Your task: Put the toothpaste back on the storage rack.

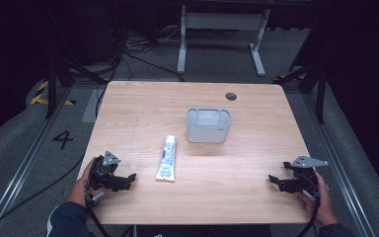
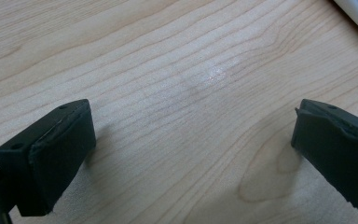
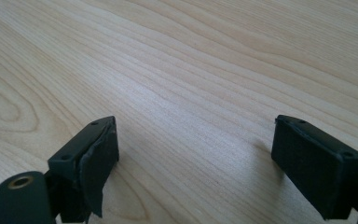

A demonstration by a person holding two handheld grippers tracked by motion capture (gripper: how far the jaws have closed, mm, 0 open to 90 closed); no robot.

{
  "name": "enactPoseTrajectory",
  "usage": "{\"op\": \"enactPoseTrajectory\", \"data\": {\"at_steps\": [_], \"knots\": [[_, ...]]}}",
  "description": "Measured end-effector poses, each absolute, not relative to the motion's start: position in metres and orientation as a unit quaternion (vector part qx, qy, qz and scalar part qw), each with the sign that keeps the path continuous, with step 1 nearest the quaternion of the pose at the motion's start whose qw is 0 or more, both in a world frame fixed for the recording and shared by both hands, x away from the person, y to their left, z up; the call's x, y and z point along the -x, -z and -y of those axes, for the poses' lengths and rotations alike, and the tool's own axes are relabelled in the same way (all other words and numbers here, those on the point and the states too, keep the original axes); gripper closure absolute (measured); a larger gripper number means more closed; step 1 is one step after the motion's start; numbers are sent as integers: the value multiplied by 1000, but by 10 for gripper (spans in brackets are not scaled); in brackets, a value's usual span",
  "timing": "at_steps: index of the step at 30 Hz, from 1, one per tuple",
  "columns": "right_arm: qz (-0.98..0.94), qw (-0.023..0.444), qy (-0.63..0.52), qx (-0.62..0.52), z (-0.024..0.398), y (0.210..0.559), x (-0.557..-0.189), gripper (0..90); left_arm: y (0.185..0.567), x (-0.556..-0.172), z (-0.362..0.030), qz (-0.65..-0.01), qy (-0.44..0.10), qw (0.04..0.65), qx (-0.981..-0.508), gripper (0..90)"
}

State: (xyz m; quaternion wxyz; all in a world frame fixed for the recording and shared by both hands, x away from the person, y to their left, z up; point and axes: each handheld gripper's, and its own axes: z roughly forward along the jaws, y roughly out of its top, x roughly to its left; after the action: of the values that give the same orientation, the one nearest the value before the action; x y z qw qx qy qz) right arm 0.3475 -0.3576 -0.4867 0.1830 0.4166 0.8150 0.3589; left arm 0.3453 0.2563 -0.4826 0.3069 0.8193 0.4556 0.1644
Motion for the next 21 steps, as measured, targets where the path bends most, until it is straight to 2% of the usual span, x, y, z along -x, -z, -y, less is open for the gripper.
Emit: {"op": "enactPoseTrajectory", "data": {"at_steps": [21], "knots": [[-825, 180, -361, -397, 356, 486, -350, 151, 482, -344, -262, -461, -167, 305, -816, 0]]}}
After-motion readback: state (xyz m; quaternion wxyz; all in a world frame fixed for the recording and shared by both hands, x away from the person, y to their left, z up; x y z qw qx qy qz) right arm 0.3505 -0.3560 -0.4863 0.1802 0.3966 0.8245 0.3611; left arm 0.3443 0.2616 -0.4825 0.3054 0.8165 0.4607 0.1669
